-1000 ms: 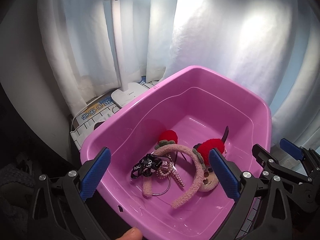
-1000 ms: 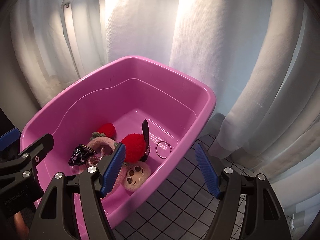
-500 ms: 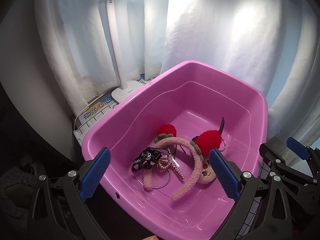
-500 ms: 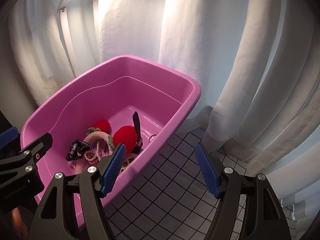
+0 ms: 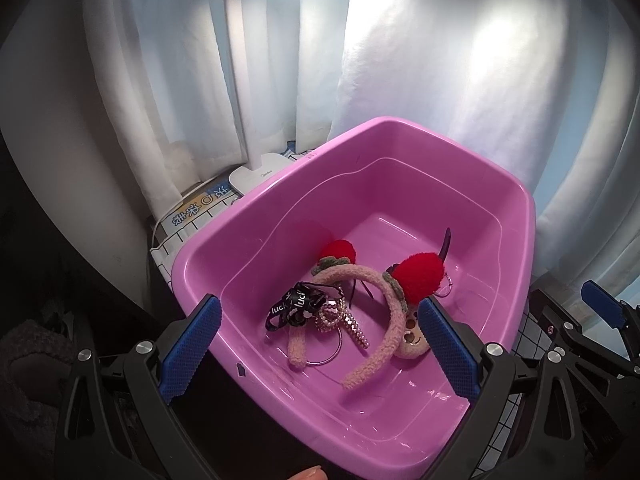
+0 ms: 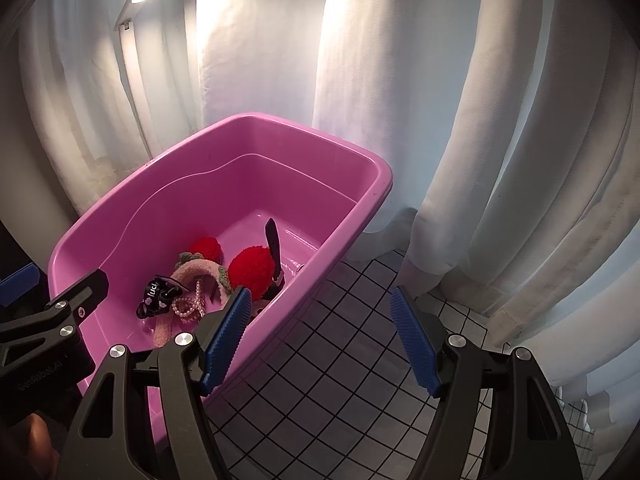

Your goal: Organize jewelry

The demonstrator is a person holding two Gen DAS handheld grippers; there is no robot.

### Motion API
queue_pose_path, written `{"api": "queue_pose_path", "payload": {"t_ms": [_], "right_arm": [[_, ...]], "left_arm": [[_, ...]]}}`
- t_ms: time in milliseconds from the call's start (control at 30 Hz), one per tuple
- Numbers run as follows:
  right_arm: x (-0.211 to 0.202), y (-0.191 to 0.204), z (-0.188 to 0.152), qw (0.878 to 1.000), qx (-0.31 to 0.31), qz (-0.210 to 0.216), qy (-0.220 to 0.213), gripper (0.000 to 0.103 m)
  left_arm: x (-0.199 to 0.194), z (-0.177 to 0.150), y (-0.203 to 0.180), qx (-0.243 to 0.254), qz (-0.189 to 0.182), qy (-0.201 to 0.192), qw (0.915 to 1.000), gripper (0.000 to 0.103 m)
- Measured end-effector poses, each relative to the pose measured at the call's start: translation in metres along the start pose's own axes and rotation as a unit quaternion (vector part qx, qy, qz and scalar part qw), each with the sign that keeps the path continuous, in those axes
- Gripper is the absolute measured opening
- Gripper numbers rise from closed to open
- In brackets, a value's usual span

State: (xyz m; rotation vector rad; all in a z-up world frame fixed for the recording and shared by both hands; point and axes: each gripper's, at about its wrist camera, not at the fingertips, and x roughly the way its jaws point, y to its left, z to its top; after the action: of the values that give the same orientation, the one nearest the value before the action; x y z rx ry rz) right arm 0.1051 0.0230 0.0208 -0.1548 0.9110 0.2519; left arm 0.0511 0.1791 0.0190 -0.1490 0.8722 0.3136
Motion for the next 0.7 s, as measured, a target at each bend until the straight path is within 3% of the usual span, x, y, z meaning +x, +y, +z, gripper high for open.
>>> {"api": "queue_pose_path", "payload": {"t_ms": [700], "right_arm": [[-0.0089, 0.0017, -0.0011, 1.0, -0.001, -0.009, -0.005, 0.069]], "left_arm": [[-0.0044, -0.0028, 0.0036, -0.01, -0.003, 0.005, 0.9999, 0.097]]}}
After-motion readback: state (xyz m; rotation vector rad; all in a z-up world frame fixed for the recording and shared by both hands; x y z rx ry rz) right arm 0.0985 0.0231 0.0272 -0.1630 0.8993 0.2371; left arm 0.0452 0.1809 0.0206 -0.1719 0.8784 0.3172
